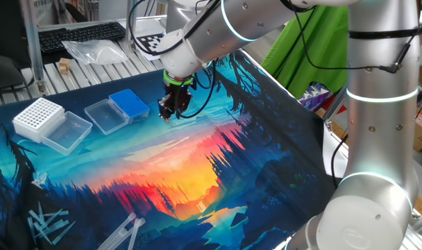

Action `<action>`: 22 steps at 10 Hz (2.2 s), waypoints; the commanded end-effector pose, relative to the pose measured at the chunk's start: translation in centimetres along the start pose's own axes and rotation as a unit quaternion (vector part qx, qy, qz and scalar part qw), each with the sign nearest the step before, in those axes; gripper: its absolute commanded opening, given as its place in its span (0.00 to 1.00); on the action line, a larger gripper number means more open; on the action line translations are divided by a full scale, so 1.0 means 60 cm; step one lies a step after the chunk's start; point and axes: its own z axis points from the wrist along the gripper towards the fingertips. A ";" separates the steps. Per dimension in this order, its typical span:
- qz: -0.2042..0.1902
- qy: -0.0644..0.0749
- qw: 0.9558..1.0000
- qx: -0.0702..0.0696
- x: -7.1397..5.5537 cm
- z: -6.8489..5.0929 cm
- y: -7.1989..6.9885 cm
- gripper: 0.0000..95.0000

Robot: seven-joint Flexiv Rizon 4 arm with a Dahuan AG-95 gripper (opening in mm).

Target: Insert a small pipette tip into the holder for small pipette tips

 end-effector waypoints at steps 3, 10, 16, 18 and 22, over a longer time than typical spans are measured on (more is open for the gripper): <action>-0.025 0.000 1.000 0.002 0.005 0.000 -0.009 0.20; -0.060 -0.028 0.998 0.015 0.010 0.006 -0.022 0.20; -0.060 -0.050 0.997 0.018 0.011 0.006 -0.023 0.20; -0.060 -0.051 0.997 0.018 0.011 0.006 -0.023 0.20; -0.057 -0.072 0.996 0.020 0.011 0.006 -0.023 0.20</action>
